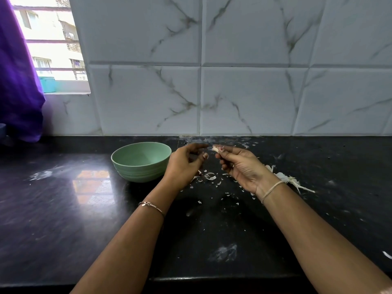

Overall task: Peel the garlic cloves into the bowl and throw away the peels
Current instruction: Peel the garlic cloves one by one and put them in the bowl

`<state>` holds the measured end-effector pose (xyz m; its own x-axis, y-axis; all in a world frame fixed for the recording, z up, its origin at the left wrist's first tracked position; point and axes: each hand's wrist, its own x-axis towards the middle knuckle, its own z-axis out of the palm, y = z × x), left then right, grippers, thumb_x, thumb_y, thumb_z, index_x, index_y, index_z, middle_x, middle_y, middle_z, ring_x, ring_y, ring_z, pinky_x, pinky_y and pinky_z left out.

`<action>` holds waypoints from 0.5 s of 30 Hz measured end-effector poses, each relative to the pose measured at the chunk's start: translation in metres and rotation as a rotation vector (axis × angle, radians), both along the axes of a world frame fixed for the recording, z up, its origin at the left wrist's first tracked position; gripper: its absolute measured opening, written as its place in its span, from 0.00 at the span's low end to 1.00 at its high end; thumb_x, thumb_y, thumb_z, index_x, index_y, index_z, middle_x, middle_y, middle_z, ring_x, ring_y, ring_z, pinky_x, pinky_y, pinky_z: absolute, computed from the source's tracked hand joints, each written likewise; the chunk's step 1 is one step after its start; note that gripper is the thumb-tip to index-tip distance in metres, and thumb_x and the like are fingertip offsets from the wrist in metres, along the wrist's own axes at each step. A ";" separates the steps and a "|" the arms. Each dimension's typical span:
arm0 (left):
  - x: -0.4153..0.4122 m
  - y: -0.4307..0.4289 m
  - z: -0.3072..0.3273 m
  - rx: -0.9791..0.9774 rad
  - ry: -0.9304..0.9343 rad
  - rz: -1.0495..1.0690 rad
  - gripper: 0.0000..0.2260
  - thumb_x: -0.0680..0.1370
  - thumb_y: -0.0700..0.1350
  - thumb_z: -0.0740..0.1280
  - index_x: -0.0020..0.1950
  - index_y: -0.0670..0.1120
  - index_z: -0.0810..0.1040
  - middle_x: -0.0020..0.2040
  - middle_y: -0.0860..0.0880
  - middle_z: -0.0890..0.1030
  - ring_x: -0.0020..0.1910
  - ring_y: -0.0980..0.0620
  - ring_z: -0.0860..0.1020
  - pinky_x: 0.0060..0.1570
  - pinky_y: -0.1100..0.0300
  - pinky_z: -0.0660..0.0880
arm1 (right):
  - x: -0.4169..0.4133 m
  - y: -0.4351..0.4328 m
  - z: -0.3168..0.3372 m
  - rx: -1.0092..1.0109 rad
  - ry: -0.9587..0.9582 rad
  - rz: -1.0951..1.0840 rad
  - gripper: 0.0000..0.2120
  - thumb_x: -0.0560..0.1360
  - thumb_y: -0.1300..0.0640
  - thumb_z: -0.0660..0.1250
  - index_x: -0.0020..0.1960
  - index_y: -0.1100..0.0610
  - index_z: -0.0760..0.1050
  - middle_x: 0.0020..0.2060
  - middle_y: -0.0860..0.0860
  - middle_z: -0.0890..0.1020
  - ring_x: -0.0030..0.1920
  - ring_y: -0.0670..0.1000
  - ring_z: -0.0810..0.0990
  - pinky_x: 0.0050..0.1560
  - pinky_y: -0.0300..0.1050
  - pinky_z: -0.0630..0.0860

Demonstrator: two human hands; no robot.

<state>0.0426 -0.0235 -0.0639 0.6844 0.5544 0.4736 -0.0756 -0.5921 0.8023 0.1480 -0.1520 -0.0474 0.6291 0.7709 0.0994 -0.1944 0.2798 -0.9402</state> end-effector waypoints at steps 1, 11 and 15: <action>0.000 0.000 0.000 -0.044 -0.037 -0.040 0.11 0.79 0.40 0.68 0.56 0.56 0.80 0.48 0.49 0.84 0.39 0.52 0.82 0.41 0.53 0.82 | -0.001 0.000 0.000 0.001 -0.009 0.009 0.05 0.77 0.66 0.65 0.50 0.61 0.79 0.34 0.52 0.82 0.33 0.44 0.76 0.33 0.33 0.74; 0.001 -0.006 0.002 -0.141 -0.105 -0.041 0.05 0.75 0.38 0.73 0.49 0.45 0.83 0.38 0.46 0.83 0.33 0.52 0.80 0.37 0.54 0.82 | -0.001 0.002 -0.001 0.010 -0.064 -0.003 0.02 0.75 0.67 0.68 0.46 0.63 0.80 0.37 0.57 0.83 0.34 0.48 0.80 0.35 0.36 0.78; 0.001 -0.010 0.003 -0.059 -0.131 -0.044 0.06 0.74 0.37 0.73 0.48 0.47 0.84 0.39 0.46 0.84 0.34 0.52 0.82 0.35 0.60 0.81 | -0.005 0.002 -0.002 -0.037 -0.153 -0.080 0.03 0.73 0.69 0.70 0.44 0.63 0.78 0.35 0.56 0.83 0.33 0.48 0.79 0.35 0.36 0.78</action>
